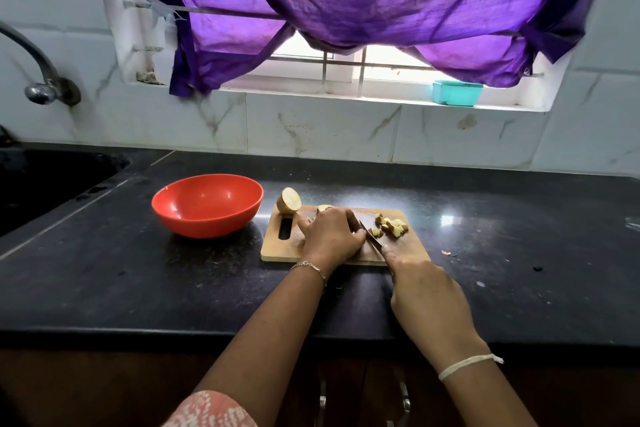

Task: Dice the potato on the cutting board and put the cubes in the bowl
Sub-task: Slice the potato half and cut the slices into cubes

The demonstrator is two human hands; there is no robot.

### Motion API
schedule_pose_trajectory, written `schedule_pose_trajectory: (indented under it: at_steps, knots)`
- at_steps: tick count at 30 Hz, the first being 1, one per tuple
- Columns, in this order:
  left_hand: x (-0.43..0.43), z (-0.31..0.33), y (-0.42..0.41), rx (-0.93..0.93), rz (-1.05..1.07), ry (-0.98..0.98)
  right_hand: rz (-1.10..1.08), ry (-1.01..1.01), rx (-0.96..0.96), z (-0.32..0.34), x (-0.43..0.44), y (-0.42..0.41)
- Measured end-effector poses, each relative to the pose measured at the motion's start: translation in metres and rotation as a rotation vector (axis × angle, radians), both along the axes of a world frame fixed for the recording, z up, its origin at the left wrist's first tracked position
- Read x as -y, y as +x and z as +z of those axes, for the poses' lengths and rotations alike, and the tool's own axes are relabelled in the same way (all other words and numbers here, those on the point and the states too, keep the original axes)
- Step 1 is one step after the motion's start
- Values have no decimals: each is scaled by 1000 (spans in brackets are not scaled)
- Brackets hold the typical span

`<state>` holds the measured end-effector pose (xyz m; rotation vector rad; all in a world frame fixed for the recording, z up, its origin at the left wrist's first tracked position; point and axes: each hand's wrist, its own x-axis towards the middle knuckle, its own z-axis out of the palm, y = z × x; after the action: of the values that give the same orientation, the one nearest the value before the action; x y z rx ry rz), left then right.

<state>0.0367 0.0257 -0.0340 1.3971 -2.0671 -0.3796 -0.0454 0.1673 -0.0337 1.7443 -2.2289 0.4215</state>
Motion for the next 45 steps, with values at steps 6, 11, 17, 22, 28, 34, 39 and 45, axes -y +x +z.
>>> schedule_pose_trajectory:
  at_steps: [6,11,17,22,28,34,39,45]
  knots:
    - [2,0,1,-54,-9,4,-29,-64,79,6,-13,-9]
    - [4,3,10,-55,52,-72,5,-73,73,9,-9,-10]
    - [6,0,18,84,159,-142,40,-19,5,13,-1,-13]
    - [12,-1,30,59,202,-115,-46,-26,25,13,11,-27]
    - [19,4,41,103,119,-90,27,-138,180,3,15,-22]
    - [21,6,33,339,-23,-251,75,-202,222,-5,16,-23]
    - [26,13,29,387,-89,-208,83,-198,225,-6,15,-23]
    - [24,18,27,468,-160,-198,64,-212,221,-5,14,-24]
